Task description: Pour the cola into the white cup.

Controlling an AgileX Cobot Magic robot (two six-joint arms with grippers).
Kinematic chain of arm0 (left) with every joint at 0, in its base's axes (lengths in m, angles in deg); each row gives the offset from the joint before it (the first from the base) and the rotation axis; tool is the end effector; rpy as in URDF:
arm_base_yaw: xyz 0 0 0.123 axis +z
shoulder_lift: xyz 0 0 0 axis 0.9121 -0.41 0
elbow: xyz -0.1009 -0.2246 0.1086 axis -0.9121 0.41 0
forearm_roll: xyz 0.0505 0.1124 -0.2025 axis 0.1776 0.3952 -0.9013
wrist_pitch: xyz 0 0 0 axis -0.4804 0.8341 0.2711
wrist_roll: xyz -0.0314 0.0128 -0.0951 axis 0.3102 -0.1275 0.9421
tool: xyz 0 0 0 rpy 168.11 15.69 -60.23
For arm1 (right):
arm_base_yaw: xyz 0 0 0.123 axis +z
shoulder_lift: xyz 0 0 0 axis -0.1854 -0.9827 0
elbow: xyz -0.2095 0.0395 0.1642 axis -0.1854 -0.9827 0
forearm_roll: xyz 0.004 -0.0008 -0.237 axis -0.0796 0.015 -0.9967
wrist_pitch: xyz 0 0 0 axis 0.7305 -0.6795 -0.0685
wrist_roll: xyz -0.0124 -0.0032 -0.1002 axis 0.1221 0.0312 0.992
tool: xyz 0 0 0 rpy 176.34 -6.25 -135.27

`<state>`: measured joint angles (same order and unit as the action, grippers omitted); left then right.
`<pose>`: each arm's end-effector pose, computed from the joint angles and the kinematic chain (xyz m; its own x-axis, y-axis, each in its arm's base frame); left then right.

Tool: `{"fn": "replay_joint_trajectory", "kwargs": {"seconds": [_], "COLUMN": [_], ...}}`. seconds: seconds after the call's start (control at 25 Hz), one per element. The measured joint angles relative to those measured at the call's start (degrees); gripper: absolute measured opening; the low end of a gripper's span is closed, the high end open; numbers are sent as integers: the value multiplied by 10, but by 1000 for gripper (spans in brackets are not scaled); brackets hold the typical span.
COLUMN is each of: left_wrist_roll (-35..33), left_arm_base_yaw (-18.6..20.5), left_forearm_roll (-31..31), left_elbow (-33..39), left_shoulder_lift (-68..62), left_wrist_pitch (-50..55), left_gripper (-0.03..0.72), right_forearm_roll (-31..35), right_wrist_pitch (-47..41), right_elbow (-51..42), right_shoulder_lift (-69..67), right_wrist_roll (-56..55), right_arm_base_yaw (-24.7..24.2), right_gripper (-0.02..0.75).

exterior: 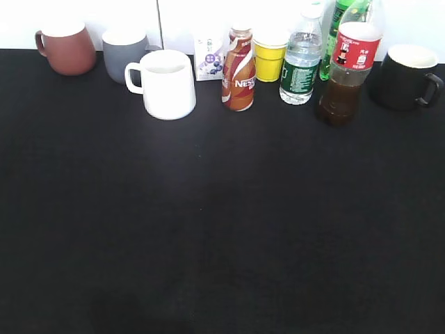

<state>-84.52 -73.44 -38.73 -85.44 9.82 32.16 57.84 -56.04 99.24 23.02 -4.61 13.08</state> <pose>0.0131 -0.0018 0.2733 -0.5588 -0.0185 -0.8291 0.0816 0.9937 -0.0772 0.0234 0.0009 0.2671 -0.5309 0.1061 -0.8408 0.0264 0.9937 0.1087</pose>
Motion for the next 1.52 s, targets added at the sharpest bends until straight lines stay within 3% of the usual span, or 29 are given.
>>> {"fn": "replay_joint_trajectory", "kwargs": {"seconds": [0.12, 0.64, 0.88, 1.24, 1.52], "left_wrist_roll": [0, 0, -53, -53, -56], "left_arm_base_yaw": [29, 30, 30, 30, 30], "left_forearm_roll": [0, 0, 4, 0, 0], "left_elbow": [0, 0, 21, 21, 21], "left_shoulder_lift": [22, 61, 61, 61, 61], "left_wrist_pitch": [0, 0, -31, -35, -35], "left_gripper": [491, 413, 409, 404, 281], "right_forearm_roll": [0, 3, 4, 4, 4], "right_wrist_pitch": [0, -1, -1, 0, 0], "right_elbow": [0, 0, 0, 0, 0], "right_shoulder_lift": [65, 68, 68, 68, 68], "right_wrist_roll": [0, 0, 39, 29, 28], "right_arm_base_yaw": [-28, -28, -28, -28, -28], "right_gripper": [594, 594, 594, 593, 593]}}
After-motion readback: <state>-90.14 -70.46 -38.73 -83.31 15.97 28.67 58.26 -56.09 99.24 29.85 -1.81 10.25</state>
